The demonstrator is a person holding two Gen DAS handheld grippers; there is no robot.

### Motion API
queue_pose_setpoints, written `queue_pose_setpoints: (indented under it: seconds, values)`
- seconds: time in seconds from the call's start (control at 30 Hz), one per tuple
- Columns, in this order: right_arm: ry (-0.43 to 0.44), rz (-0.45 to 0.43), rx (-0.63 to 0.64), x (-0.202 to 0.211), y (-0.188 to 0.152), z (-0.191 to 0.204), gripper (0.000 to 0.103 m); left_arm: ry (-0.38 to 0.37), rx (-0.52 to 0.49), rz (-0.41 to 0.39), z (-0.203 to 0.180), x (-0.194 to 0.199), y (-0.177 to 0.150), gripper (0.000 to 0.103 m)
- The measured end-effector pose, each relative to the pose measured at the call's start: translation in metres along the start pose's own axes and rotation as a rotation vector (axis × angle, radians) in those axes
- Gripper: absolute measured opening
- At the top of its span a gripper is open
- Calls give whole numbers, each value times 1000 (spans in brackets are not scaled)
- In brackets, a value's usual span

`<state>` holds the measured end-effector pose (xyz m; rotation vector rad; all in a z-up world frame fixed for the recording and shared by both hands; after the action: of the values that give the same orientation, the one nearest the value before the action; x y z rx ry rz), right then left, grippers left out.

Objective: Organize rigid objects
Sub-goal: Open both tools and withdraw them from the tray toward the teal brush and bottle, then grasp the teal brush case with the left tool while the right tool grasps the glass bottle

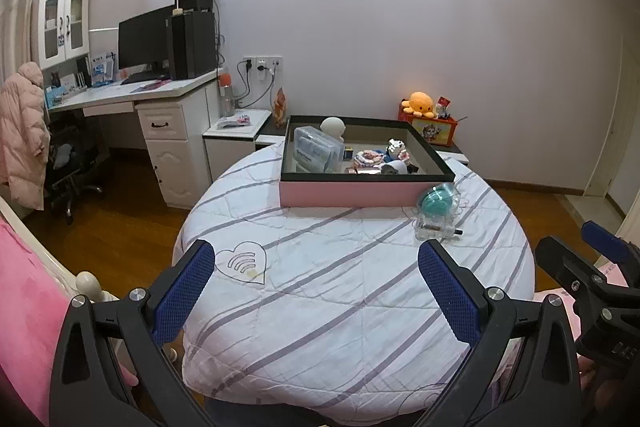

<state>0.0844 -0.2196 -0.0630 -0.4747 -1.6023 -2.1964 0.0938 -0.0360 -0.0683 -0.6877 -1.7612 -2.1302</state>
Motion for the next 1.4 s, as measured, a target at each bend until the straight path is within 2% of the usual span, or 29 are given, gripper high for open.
queue_pose_setpoints:
  seconds: [0.27, 0.5, 0.87, 1.0, 1.07, 1.1, 1.13, 1.17, 1.4]
  values:
    - [-63, 89, -22, -48, -12, -27, 103, -10, 31, 66, 5, -36, -14, 103]
    - [-112, 211, -57, -122, -17, -53, 103, -13, 34, 110, 5, -72, -21, 103]
    - [-149, 328, -68, -209, -15, -53, 103, -24, 23, 166, 1, -129, -18, 103]
    - [-159, 384, -19, -232, -26, -48, 103, -28, 24, 181, 2, -142, -16, 103]
    - [-160, 382, -7, -233, -26, -48, 102, -29, 21, 186, 0, -146, -16, 103]
    - [-150, 373, -2, -231, -24, -47, 94, -29, 21, 187, 0, -147, -15, 103]
    - [-150, 370, 12, -230, -23, -47, 79, -29, 20, 188, -1, -148, -15, 103]
    - [-151, 369, 28, -229, -23, -47, 77, -31, 17, 190, -3, -150, -14, 103]
    - [-98, 365, 51, -209, -24, -54, 77, -47, -11, 192, -21, -159, -6, 103]
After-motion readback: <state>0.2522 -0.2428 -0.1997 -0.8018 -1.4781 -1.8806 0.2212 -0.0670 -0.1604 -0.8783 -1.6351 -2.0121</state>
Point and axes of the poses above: each gripper's, at about its wrist camera, not at the fingertips, and x roughly against the way its jaws point, z to its left, y to its top, the point moved 6 cm from there along -x, roughly the way its jaws point, and after that the axes turned 13 degrees about -x, right-handed, at the moved point
